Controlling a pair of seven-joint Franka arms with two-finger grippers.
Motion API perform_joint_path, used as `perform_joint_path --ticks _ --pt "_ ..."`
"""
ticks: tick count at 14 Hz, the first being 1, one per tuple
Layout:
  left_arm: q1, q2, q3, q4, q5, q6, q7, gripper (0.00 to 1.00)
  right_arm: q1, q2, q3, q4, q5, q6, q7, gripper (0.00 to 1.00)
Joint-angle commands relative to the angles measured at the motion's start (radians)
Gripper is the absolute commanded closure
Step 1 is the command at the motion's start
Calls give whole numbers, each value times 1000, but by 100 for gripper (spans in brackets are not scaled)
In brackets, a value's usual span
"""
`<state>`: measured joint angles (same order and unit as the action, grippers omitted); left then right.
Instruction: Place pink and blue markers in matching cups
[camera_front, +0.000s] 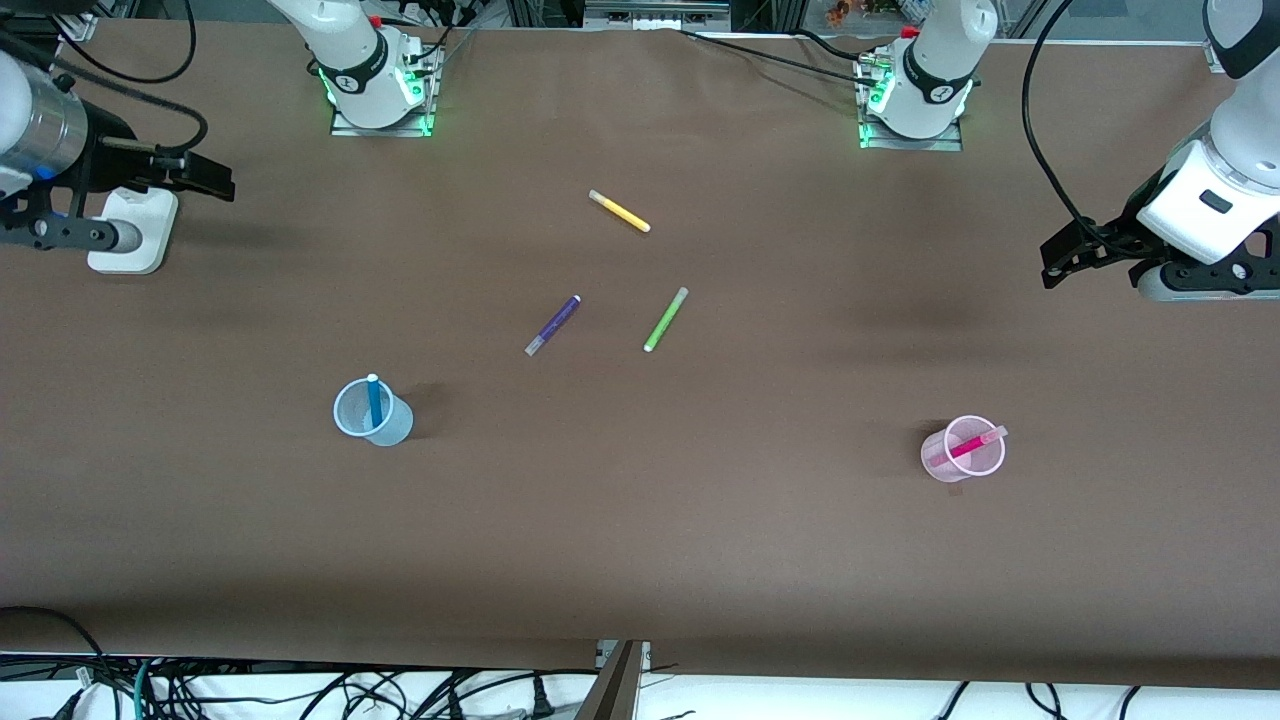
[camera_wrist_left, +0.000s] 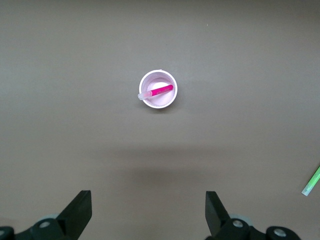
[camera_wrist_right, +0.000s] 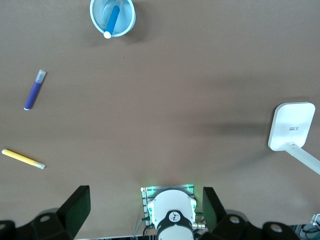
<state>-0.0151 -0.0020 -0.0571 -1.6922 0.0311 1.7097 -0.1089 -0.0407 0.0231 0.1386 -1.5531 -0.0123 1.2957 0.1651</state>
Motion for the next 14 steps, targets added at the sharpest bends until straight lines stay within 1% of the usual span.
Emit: perform_joint_path --ticks 1,3,4,8,12,14 --pt "-3 -4 0 2 -7 -10 -5 0 -8 -78 -1 -97 -9 69 -83 1" --pt "-3 -3 0 2 -7 -12 -5 0 -8 -115 -5 -148 -9 105 -96 1" --pt "-3 -3 0 2 -7 -12 -5 0 -7 -120 -5 -153 -11 106 -93 1" --pt "-3 -3 0 2 -7 -12 -5 0 24 -127 -37 -159 -15 108 -84 1" --pt "-5 -3 -1 3 -5 -19 -3 0 24 -124 -37 -154 -12 111 -84 1" --pt "-5 -3 -6 3 -5 -19 -5 0 25 -126 -37 -150 -11 151 -85 1"
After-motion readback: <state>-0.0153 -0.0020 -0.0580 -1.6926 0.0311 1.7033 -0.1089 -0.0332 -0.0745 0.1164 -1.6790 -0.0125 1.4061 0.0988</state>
